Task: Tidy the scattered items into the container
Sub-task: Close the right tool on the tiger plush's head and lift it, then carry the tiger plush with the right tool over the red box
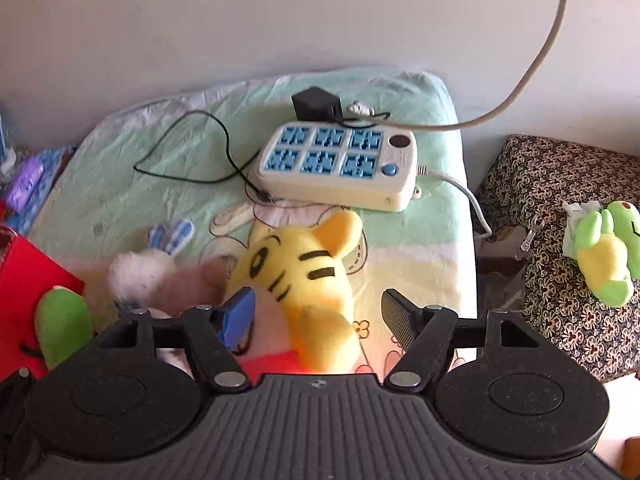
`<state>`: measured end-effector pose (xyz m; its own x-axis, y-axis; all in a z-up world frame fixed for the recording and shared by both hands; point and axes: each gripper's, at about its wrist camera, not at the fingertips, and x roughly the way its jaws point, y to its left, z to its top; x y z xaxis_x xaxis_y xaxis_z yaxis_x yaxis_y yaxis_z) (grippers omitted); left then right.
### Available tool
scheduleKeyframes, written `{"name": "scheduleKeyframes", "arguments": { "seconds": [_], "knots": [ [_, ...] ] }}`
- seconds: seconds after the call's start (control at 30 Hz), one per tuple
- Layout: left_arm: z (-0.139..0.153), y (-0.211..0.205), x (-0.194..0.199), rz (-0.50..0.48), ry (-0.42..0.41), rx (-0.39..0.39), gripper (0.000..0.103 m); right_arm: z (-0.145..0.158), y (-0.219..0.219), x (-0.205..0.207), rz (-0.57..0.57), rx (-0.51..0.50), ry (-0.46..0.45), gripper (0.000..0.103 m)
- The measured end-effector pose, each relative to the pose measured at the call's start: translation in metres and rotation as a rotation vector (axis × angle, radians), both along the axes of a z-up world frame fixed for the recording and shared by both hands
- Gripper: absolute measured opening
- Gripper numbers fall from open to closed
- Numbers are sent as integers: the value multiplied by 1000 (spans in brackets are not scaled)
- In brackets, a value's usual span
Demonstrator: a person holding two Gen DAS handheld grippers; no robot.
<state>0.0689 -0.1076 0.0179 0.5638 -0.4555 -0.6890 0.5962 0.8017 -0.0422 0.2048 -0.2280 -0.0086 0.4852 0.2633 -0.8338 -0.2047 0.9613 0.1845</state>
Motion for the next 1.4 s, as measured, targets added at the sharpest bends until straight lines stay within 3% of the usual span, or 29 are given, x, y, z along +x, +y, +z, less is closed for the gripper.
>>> {"name": "scheduleKeyframes", "arguments": {
  "seconds": [0.17,0.3,0.33,0.57,0.83,1.07,1.23,1.4],
  "knots": [
    [-23,-22,18,-5,5,65,91,-22,-12,15,44,112,107,79],
    [-47,-24,36,29,68,108,75,-41,-26,25,26,274,213,79],
    [-51,-25,37,37,70,117,75,-45,-28,26,21,314,239,78],
    [-53,-26,32,61,46,126,62,-45,-38,15,-4,425,246,53],
    [-27,-33,13,27,-22,92,53,-22,-56,-9,-85,468,159,48],
    [31,-28,-12,54,-131,15,51,31,-52,-37,-110,506,-2,47],
    [68,4,-33,117,-212,-26,51,68,-29,-54,-52,573,-113,47],
    [85,56,-50,205,-235,-39,51,84,25,-57,41,629,-126,47]
  ]
}}
